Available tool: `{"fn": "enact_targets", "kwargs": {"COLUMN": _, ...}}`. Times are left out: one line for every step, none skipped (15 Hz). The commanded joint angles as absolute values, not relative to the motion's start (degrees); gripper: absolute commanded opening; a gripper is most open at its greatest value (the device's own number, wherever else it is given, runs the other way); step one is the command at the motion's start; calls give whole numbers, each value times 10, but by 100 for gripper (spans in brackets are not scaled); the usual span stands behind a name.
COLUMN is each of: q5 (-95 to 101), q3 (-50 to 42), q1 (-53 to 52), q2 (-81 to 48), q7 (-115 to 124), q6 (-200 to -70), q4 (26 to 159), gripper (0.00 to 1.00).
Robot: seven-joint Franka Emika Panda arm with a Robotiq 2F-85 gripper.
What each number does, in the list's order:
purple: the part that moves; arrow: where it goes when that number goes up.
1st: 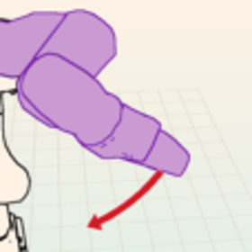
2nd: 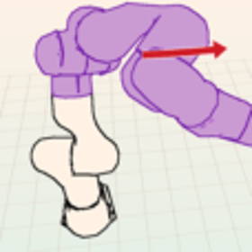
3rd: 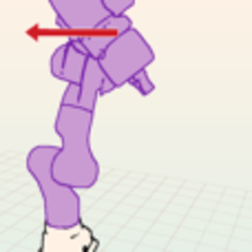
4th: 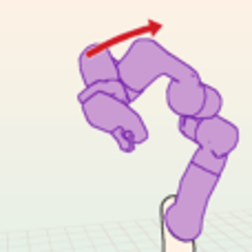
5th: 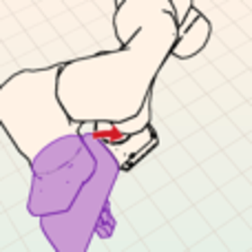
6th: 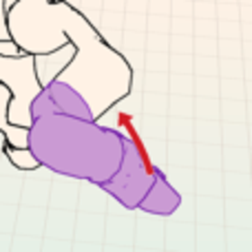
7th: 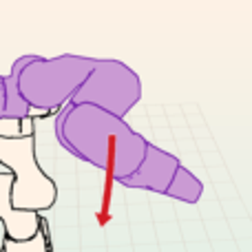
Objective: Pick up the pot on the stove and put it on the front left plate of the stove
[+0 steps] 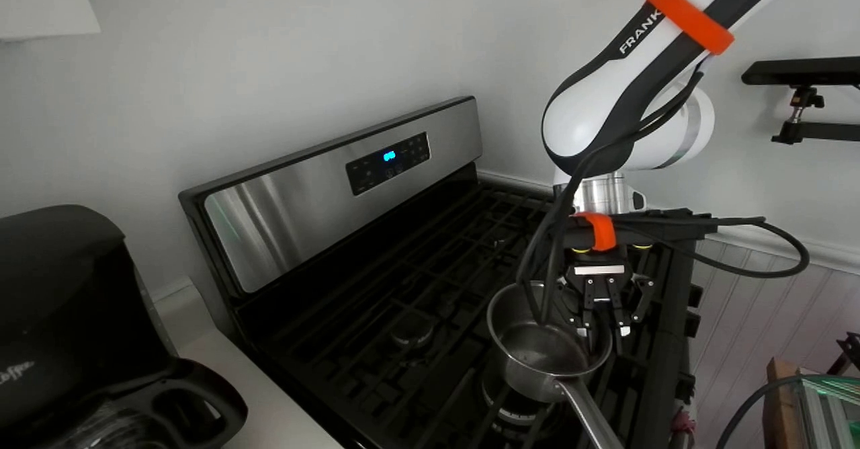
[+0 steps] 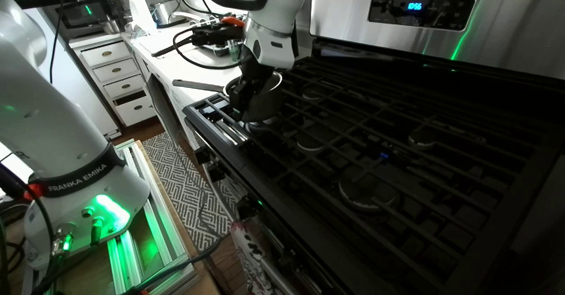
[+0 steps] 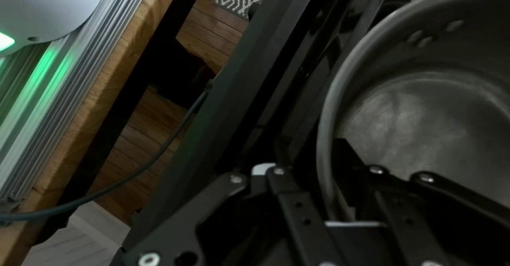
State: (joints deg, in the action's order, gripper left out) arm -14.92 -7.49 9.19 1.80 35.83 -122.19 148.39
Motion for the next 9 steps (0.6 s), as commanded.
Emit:
{"fn": "enact_targets", "kwargs": {"q5": -156, "q3": -76, "q1": 89, "q2": 12, "q7": 373, "q6": -1221, "q4": 1481, "gripper": 55}}
{"fn": "enact_targets", "kwargs": {"q5": -157, "q3": -77, "q1": 90, "q2": 12, "q7": 374, "q6": -1222, "q4": 1481, "gripper": 55}}
{"fn": "enact_targets", "kwargs": {"q5": -159, "q3": -77, "q1": 90, "q2": 13, "q7": 373, "q6": -1222, "q4": 1480, "gripper": 61}}
{"fn": "enact_targets", "kwargs": {"q5": -161, "q3": -78, "q1": 90, "q2": 14, "q7": 372, "q6": -1223, "q4": 1480, "gripper": 67}}
{"fn": "enact_targets", "kwargs": {"q5": -162, "q3": -78, "q1": 91, "q2": 15, "q7": 371, "q6": -1224, "q4": 1480, "gripper": 75}}
{"fn": "enact_targets", "kwargs": {"q5": -164, "q3": -79, "q1": 91, "q2": 16, "q7": 369, "q6": -1223, "q4": 1480, "gripper": 81}}
{"fn": "enact_targets", "kwargs": {"q5": -167, "q3": -80, "q1": 91, "q2": 18, "q7": 367, "q6": -1223, "q4": 1479, "gripper": 87}}
{"fn": "enact_targets", "kwargs": {"q5": -174, "q3": -81, "q1": 93, "q2": 22, "q7": 359, "q6": -1221, "q4": 1479, "gripper": 95}}
{"fn": "enact_targets", "kwargs": {"q5": -179, "q3": -82, "q1": 93, "q2": 26, "q7": 353, "q6": -1220, "q4": 1478, "gripper": 99}}
